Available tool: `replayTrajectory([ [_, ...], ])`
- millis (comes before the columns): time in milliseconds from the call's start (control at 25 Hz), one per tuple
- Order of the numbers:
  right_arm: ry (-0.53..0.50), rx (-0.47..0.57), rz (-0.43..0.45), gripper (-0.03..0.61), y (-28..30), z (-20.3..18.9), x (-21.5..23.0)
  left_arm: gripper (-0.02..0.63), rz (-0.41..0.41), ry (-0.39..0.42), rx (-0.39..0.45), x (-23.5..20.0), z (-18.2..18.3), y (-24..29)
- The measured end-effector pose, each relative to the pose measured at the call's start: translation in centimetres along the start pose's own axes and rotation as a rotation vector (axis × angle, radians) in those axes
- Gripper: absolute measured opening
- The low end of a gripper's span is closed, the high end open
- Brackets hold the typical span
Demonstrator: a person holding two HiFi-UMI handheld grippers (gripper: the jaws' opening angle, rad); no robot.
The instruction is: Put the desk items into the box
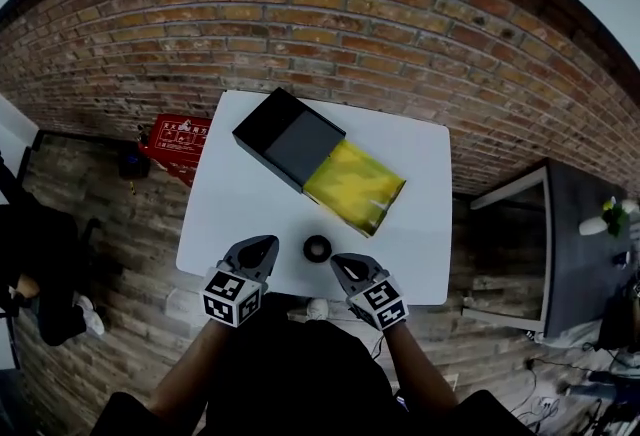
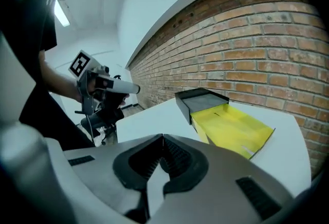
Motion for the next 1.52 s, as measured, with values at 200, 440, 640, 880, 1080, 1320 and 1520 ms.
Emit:
replayTrajectory([
  [200, -0.088, -0.117, -0.016, 0.021, 3.0, -0.9, -0.9, 0.014, -0.040, 0.026, -0.037, -1.1, -0.9, 1.6],
  [440, -0.146, -0.233, -0.026, 0.023, 6.1, -1.6, -1.1, 0.014, -0.112, 0.044, -0.077, -1.1, -1.2, 3.4],
  [640, -0.185, -0.341, 0.006, 0.042, 8.1, -3.0, -0.9, 0.014, -0.146, 0.052, -0.090, -1.2, -1.1, 4.7],
  [880, -0.195, -0.419, 0.018, 0.134, 9.7, -3.5, -1.0, 0.014, -0.166, 0.057, -0.111, -1.6, -1.4, 5.6],
  [1080, -0.210, -0.481, 0.034, 0.160, 10.9, -3.4, -0.7, 0.014, -0.167, 0.056, -0.111, -1.9, -1.5, 5.8],
  [1320, -0.259, -0.597, 0.050, 0.169, 12.6, -3.7, -1.1, 0.014, -0.162, 0.055, -0.112, -2.4, -1.6, 5.6],
  [1520, -0.294, -0.632, 0.025, 0.150, 12.5, -4.2, -0.8, 0.014, -0.170, 0.063, -0.127, -1.9, -1.5, 6.1],
])
Point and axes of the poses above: the fingertips, and each gripper's own axes: y forward along the fingers, x to its right, z out of its top, the point moved 4 cm from there along -y, backward along the fingers, and after that the axes turned 11 degrees about -x, right-handed, at the moved point
